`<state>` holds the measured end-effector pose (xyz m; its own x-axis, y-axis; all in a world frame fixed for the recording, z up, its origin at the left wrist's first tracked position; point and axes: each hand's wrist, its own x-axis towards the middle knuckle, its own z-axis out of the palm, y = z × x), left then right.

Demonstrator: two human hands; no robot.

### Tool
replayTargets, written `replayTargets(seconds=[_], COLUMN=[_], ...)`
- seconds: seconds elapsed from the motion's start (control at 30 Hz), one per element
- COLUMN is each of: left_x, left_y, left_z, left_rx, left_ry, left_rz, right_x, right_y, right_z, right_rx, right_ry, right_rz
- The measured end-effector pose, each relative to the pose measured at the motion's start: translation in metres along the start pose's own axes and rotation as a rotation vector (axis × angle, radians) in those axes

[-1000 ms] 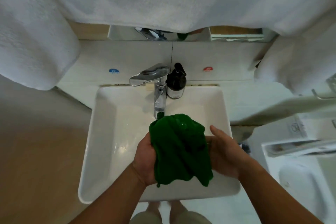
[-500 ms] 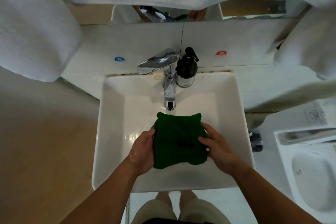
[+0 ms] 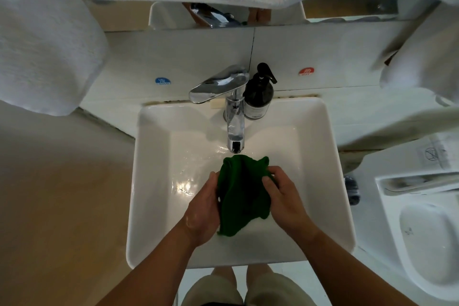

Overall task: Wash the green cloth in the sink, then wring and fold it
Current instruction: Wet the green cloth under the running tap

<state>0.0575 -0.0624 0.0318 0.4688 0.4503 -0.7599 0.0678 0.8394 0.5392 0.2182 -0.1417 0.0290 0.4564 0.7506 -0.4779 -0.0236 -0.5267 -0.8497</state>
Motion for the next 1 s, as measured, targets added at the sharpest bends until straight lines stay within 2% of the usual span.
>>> replayTargets(seconds=[0.2,0.3,0.43,0.53,0.67,0.73,0.83,0.9,1.0], left_x=[0.008,0.006,0.006,0.016,0.01,0.012,0.016,0.012,0.011], left_y=[-0.006,-0.014,-0.022,-0.009,-0.019,-0.02,-0.015,-0.023,-0.024], left_z=[0.015,0.025,0.03,0.019,0.027,0.026,0.025,0.032,0.033], left_rx=[-0.004,-0.005,0.024,-0.073,-0.015,-0.041,-0.086,-0.033,-0.026], left_ry=[0.001,0.021,0.035,0.011,0.0,0.015,0.003,0.006,0.031], left_rz=[-0.05,-0.009,0.027,0.016,0.024,0.033,0.018,0.023,0.06], right_x=[-0.028,-0.017,-0.004,-0.022,-0.01,-0.014,-0.019,-0.016,-0.018], right_y=[0.002,0.001,-0.012,-0.016,-0.018,-0.02,-0.022,-0.028,-0.027], right_z=[0.051,0.051,0.048,0.061,0.058,0.06,0.062,0.057,0.057], right_rx=[-0.187,-0.099,0.185,0.255,0.386,0.451,0.497,0.532,0.547], right_ry=[0.062,0.087,0.011,-0.056,-0.016,-0.051,-0.109,-0.106,-0.135], right_rz=[-0.06,-0.014,0.17,0.232,0.321,0.378,0.423,0.453,0.412])
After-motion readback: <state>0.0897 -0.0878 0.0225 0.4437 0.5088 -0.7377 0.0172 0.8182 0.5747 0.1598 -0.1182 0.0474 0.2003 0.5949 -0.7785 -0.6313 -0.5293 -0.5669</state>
